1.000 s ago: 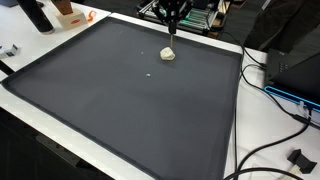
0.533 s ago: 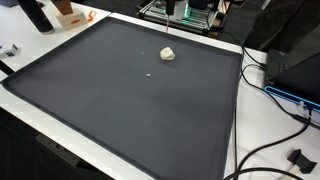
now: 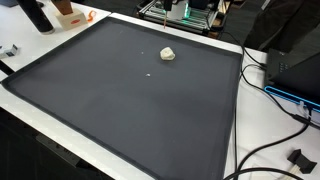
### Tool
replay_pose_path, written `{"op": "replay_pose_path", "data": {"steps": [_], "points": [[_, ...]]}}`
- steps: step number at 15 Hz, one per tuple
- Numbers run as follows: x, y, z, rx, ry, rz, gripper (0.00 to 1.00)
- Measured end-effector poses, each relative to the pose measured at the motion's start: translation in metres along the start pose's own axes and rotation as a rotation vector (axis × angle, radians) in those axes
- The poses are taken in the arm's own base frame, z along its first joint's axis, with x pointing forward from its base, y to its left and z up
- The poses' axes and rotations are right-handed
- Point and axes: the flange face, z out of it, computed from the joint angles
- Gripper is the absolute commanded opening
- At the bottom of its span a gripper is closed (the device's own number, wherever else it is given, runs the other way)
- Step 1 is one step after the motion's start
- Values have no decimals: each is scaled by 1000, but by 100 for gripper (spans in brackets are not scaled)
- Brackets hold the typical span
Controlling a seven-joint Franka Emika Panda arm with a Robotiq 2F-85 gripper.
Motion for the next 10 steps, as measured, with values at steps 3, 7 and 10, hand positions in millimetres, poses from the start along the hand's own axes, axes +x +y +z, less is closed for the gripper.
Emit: {"op": "replay_pose_path", "data": {"steps": [3,7,10], "points": [[0,0,0,0,0,0,13],[0,0,0,0,0,0,3],[4,4,4,-46,9,84,3]]}}
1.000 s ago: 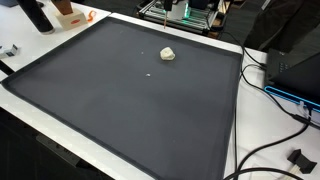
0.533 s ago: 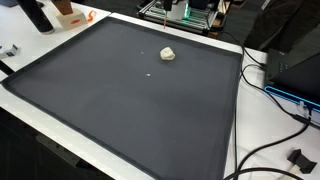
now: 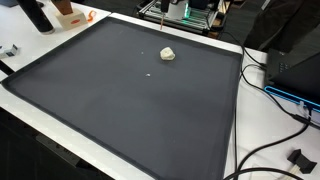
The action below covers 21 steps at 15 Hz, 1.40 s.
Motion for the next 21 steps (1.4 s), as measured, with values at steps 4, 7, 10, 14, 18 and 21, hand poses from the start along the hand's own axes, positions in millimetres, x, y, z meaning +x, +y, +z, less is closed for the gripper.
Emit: {"op": "replay_pose_path", "data": {"steps": [4,7,10,14,18,21], "points": [[10,4,23,-140,7,175,3],[13,3,47,-230,-16,278,3],[14,-2,71,-279,-63,357,3],[13,-14,92,-323,-116,430,3],[13,-27,107,-377,-159,474,3],[14,-36,118,-415,-167,492,3]]}}
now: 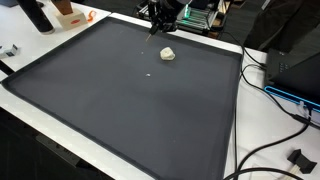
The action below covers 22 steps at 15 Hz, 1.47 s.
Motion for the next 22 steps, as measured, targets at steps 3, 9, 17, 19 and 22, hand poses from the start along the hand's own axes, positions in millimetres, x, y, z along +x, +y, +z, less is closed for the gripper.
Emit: {"op": "replay_pose_path", "data": {"steps": [3,9,17,19,22], "points": [[-1,-10,8,-48,13,20,3],[0,-26,21,-133,43,60,3],[0,-45,36,-197,37,91,3],[1,-49,38,-205,34,94,3],[1,-54,43,-212,26,83,3]]}}
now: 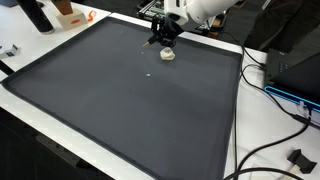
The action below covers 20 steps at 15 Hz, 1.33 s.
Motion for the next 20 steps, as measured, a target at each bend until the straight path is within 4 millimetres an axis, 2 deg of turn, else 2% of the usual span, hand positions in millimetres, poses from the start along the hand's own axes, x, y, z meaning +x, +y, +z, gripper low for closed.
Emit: {"op": "replay_pose_path", "data": {"steps": [5,11,20], "points": [[3,-5,1,0,-2,-53,3],[12,0,-8,8,-3,-160,3],[20,27,-45,157,-162,-344,3]]}}
